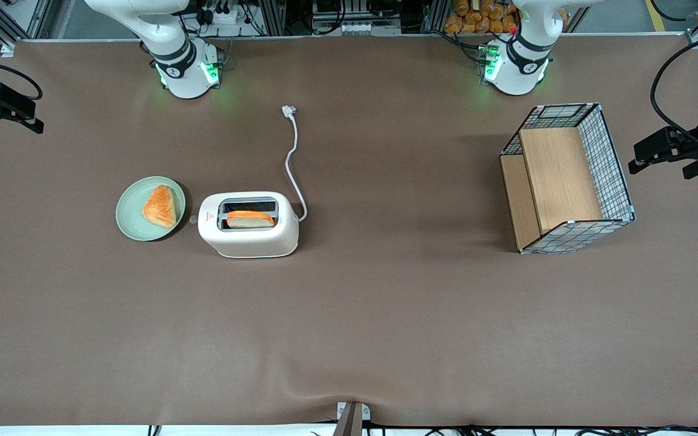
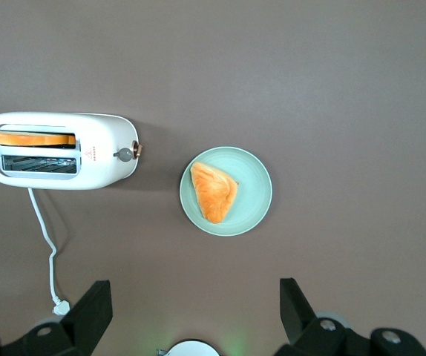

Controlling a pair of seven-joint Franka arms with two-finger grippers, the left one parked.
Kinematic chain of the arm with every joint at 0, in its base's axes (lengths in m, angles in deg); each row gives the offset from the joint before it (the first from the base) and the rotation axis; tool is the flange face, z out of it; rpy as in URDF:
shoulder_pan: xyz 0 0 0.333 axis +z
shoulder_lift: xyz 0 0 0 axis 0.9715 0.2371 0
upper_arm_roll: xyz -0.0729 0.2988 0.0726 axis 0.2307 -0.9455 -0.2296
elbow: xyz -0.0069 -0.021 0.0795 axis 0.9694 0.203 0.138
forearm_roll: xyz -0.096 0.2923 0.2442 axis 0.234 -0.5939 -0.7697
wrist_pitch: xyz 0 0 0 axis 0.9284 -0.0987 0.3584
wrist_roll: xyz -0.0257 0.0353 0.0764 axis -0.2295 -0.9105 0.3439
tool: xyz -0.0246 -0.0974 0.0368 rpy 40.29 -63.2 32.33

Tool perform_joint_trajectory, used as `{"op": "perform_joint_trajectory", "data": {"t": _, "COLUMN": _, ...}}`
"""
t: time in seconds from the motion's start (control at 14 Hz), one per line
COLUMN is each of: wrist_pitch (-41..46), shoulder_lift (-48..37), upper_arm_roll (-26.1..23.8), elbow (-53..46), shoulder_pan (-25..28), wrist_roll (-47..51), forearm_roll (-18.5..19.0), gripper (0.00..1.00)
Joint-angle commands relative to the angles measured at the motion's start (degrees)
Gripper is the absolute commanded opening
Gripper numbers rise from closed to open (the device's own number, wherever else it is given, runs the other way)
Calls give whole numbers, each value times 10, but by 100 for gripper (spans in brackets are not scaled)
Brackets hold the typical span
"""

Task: Press toaster button with right arm

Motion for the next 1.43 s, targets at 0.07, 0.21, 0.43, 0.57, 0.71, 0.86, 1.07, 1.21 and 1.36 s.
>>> {"op": "perform_joint_trajectory", "data": {"t": 0.07, "wrist_pitch": 27, "shoulder_lift": 11, "upper_arm_roll": 0, "elbow": -20, "shoulder_pan": -12, "wrist_roll": -25, "forearm_roll": -6, "gripper": 100}}
{"op": "perform_joint_trajectory", "data": {"t": 0.21, "wrist_pitch": 26, "shoulder_lift": 12, "upper_arm_roll": -5, "elbow": -21, "shoulder_pan": -29, "wrist_roll": -24, "forearm_roll": -5, "gripper": 100}}
{"op": "perform_joint_trajectory", "data": {"t": 0.43, "wrist_pitch": 31, "shoulder_lift": 20, "upper_arm_roll": -5, "elbow": -19, "shoulder_pan": -41, "wrist_roll": -30, "forearm_roll": -7, "gripper": 100}}
{"op": "perform_joint_trajectory", "data": {"t": 0.57, "wrist_pitch": 41, "shoulder_lift": 19, "upper_arm_roll": -13, "elbow": -17, "shoulder_pan": -37, "wrist_roll": -32, "forearm_roll": -6, "gripper": 100}}
{"op": "perform_joint_trajectory", "data": {"t": 0.71, "wrist_pitch": 43, "shoulder_lift": 16, "upper_arm_roll": -13, "elbow": -13, "shoulder_pan": -31, "wrist_roll": -32, "forearm_roll": -7, "gripper": 100}}
{"op": "perform_joint_trajectory", "data": {"t": 0.86, "wrist_pitch": 42, "shoulder_lift": 10, "upper_arm_roll": -13, "elbow": -5, "shoulder_pan": -25, "wrist_roll": -31, "forearm_roll": -7, "gripper": 100}}
{"op": "perform_joint_trajectory", "data": {"t": 1.07, "wrist_pitch": 39, "shoulder_lift": 0, "upper_arm_roll": -13, "elbow": 11, "shoulder_pan": -20, "wrist_roll": -27, "forearm_roll": -7, "gripper": 100}}
{"op": "perform_joint_trajectory", "data": {"t": 1.21, "wrist_pitch": 40, "shoulder_lift": -3, "upper_arm_roll": -14, "elbow": 19, "shoulder_pan": -12, "wrist_roll": -25, "forearm_roll": -7, "gripper": 100}}
{"op": "perform_joint_trajectory", "data": {"t": 1.36, "wrist_pitch": 41, "shoulder_lift": -5, "upper_arm_roll": -14, "elbow": 21, "shoulder_pan": -11, "wrist_roll": -25, "forearm_roll": -7, "gripper": 100}}
